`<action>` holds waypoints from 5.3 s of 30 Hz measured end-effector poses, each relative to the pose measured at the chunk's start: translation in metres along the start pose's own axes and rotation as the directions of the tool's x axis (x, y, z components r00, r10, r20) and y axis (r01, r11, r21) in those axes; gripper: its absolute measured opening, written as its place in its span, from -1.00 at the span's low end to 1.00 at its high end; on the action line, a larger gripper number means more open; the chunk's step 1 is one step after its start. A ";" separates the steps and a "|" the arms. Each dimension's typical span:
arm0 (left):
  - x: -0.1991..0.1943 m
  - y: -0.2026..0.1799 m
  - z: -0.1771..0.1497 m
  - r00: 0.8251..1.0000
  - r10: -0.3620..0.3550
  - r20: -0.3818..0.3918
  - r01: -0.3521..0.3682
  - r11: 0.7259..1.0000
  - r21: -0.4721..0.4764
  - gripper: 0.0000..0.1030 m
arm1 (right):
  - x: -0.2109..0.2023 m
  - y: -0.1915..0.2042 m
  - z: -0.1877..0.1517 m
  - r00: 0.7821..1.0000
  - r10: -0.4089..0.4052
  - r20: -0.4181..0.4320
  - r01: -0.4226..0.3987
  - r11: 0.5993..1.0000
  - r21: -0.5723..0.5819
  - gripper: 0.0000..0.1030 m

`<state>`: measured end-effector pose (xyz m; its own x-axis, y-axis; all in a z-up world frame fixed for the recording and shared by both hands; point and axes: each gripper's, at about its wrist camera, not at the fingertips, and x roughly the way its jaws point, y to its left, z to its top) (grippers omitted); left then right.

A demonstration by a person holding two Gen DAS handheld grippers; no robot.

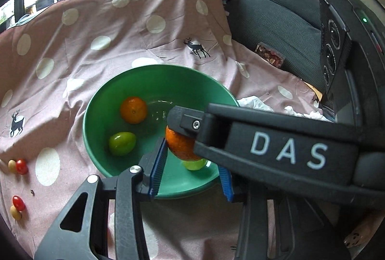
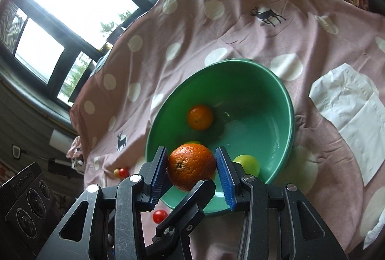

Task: Organize fruits

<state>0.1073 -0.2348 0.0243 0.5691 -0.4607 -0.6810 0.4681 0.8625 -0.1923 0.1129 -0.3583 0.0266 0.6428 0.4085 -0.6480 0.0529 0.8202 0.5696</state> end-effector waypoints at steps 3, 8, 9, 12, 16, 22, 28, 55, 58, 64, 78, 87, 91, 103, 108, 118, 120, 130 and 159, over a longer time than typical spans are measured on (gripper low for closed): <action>0.004 -0.001 0.001 1.000 -0.006 -0.007 0.006 1.000 0.003 -0.22 | 0.001 -0.005 0.001 1.000 -0.002 0.000 0.002 1.000 0.015 -0.14; 0.010 0.001 -0.002 0.999 -0.030 -0.019 0.030 0.999 -0.013 -0.22 | 0.005 -0.008 0.001 0.999 -0.032 -0.010 0.032 0.999 0.018 -0.14; 0.011 0.002 -0.002 0.999 -0.033 -0.022 0.033 0.999 -0.017 -0.22 | 0.006 -0.008 0.001 0.999 -0.035 -0.013 0.036 0.999 0.020 -0.14; 0.015 0.003 -0.003 0.999 -0.040 -0.035 0.039 0.999 -0.031 -0.22 | 0.008 -0.010 0.001 0.999 -0.049 -0.020 0.049 0.999 0.024 -0.14; 0.018 0.006 -0.005 0.998 -0.049 -0.047 0.047 0.998 -0.046 -0.22 | 0.011 -0.009 0.001 0.998 -0.064 -0.030 0.064 0.998 0.023 -0.14; 0.025 0.008 -0.006 0.996 -0.068 -0.064 0.063 0.996 -0.065 -0.22 | 0.015 -0.011 0.001 0.995 -0.092 -0.041 0.093 0.995 0.022 -0.14; 0.029 0.008 -0.006 0.995 -0.066 -0.075 0.060 0.995 -0.076 -0.21 | 0.014 -0.010 0.001 0.993 -0.108 -0.039 0.109 0.994 0.019 -0.14; -0.130 0.107 -0.072 0.922 0.385 0.031 -0.343 0.854 -0.391 0.19 | 0.008 0.059 -0.021 0.998 -0.048 -0.029 0.042 0.982 -0.183 -0.08; -0.148 0.132 -0.096 0.893 0.450 -0.012 -0.405 0.793 -0.455 0.18 | 0.014 0.080 -0.032 0.997 -0.050 -0.053 0.035 0.966 -0.255 -0.08; -0.162 0.168 -0.135 0.863 0.494 -0.106 -0.467 0.701 -0.538 0.16 | 0.036 0.115 -0.062 0.988 -0.042 -0.152 -0.018 0.929 -0.369 0.01; -0.126 0.180 -0.155 0.864 0.428 -0.264 -0.500 0.672 -0.546 -0.04 | 0.096 0.117 -0.095 0.931 -0.216 -0.293 0.074 0.900 -0.429 0.02; -0.124 0.182 -0.162 0.877 0.389 -0.283 -0.479 0.658 -0.581 -0.08 | 0.108 0.111 -0.100 0.908 -0.287 -0.306 0.119 0.875 -0.469 0.02; -0.117 0.186 -0.167 0.871 0.377 -0.315 -0.491 0.644 -0.587 -0.15 | 0.109 0.109 -0.101 0.903 -0.300 -0.307 0.125 0.868 -0.481 0.02; -0.111 0.183 -0.166 0.884 0.365 -0.292 -0.467 0.664 -0.584 -0.41 | 0.116 0.114 -0.109 0.896 -0.334 -0.293 0.136 0.833 -0.536 -0.41; -0.109 0.181 -0.164 0.910 0.324 -0.260 -0.415 0.687 -0.597 -0.48 | 0.117 0.116 -0.109 0.899 -0.330 -0.288 0.133 0.832 -0.539 -0.41; -0.119 0.176 -0.156 0.924 0.334 -0.185 -0.375 0.699 -0.609 -0.48 | 0.108 0.118 -0.104 0.919 -0.273 -0.285 0.097 0.856 -0.508 -0.41; -0.124 0.176 -0.154 0.927 0.336 -0.164 -0.362 0.696 -0.620 -0.48 | 0.105 0.118 -0.102 0.925 -0.259 -0.278 0.091 0.862 -0.499 -0.41; -0.156 0.153 -0.134 0.922 0.386 0.010 -0.299 0.730 -0.615 -0.48 | 0.076 0.124 -0.086 0.968 -0.143 -0.207 0.032 0.886 -0.463 -0.41; -0.074 0.050 -0.019 0.938 0.325 0.124 -0.271 0.906 -0.325 -0.48 | -0.010 0.030 -0.005 0.986 -0.044 0.163 0.062 0.992 -0.112 -0.41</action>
<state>0.0755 -0.1541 0.0514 0.7696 -0.1777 -0.6133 0.0502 0.9744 -0.2193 0.1045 -0.3361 0.0476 0.7556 0.3018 -0.5814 0.0071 0.8837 0.4679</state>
